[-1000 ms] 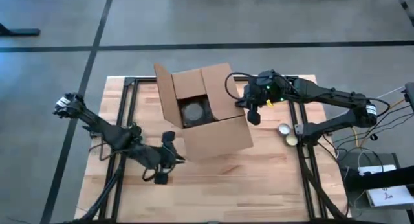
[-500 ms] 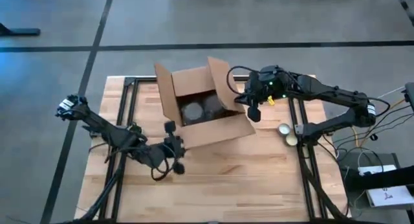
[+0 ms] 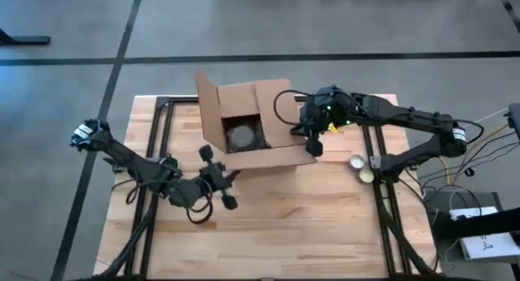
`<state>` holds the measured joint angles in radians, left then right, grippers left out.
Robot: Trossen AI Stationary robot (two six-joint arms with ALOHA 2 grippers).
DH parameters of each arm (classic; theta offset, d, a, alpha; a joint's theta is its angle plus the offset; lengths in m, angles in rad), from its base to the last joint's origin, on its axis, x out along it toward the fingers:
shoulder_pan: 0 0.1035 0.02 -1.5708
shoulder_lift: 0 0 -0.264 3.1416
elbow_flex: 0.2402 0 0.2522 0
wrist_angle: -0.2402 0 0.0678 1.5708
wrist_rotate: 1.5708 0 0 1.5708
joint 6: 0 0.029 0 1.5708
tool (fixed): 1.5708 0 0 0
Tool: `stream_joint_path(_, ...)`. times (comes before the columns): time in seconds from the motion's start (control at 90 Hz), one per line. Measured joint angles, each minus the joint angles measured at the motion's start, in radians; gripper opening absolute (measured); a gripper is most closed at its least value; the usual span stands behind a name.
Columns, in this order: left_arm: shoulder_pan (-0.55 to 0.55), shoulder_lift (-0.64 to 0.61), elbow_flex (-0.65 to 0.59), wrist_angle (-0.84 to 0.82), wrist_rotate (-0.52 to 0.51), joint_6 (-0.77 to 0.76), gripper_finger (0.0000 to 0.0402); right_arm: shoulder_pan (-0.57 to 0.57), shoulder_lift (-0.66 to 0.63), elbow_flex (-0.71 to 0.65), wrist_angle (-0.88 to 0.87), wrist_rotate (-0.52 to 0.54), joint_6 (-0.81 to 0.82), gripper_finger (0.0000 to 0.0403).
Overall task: Wrap mug
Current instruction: Close the cardboard box
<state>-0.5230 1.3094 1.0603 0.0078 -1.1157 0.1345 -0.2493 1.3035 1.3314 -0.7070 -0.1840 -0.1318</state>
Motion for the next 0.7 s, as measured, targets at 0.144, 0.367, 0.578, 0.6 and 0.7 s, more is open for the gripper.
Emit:
stream_joint_path(0.144,0.004,-0.001,0.000,0.035,-0.128,0.045,0.0020,0.000,-0.014,0.042,-0.059,0.000,-0.030,0.0014)
stream_joint_path(0.367,0.037,-0.004,0.002,0.044,-0.271,0.043,0.0020,0.008,-0.025,0.058,-0.126,-0.008,-0.159,0.0013)
stream_joint_path(0.578,0.113,-0.006,0.002,0.047,-0.300,0.016,0.0020,0.034,-0.026,0.055,-0.158,-0.003,-0.290,0.0013)
stream_joint_path(0.6,0.123,-0.006,0.002,0.042,-0.300,0.009,0.0020,0.040,-0.028,0.056,-0.161,-0.003,-0.298,0.0013)
stream_joint_path(0.7,0.170,-0.002,0.002,0.018,-0.300,-0.023,0.0020,0.062,-0.036,0.078,-0.197,-0.004,-0.315,0.0013)
